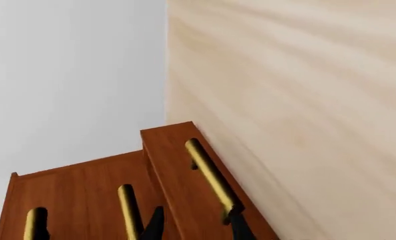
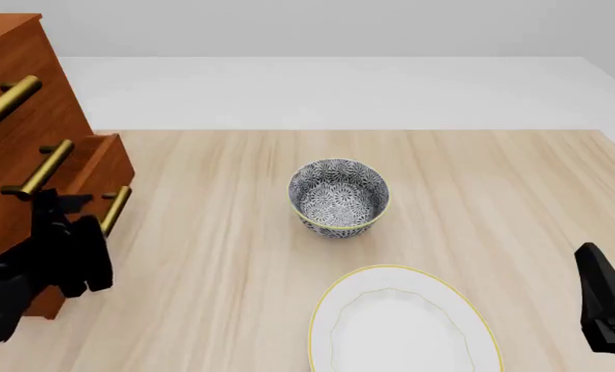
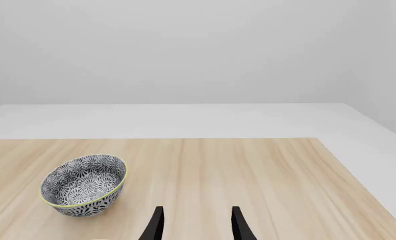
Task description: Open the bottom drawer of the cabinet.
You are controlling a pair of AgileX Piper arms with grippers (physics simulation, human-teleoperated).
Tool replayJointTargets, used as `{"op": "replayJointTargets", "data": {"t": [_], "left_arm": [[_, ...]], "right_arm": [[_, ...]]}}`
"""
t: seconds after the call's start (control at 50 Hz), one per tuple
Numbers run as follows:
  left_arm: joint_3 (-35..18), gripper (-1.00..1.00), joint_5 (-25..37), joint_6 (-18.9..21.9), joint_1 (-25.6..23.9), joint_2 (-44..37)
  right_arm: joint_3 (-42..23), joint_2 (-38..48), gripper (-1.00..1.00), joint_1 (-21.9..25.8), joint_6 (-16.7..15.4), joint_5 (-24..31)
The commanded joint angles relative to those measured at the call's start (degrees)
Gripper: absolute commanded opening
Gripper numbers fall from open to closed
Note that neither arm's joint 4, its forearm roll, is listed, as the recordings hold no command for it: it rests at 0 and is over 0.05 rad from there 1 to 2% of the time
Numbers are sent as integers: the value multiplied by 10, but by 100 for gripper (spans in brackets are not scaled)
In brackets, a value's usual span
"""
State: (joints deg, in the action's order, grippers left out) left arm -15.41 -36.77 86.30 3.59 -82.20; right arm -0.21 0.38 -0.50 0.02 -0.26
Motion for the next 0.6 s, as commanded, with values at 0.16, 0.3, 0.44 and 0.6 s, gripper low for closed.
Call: {"op": "replayJointTargets", "data": {"t": [0.16,0.3,0.44,0.6], "left_arm": [[-62,100,218,-143,-27,157],[-117,100,330,-228,-53,227],[-148,100,403,-305,-66,277],[-160,100,445,-381,-60,326]], "right_arm": [[0,0,100,0,0,0],[0,0,100,0,0,0],[0,0,100,0,0,0],[0,0,100,0,0,0]]}}
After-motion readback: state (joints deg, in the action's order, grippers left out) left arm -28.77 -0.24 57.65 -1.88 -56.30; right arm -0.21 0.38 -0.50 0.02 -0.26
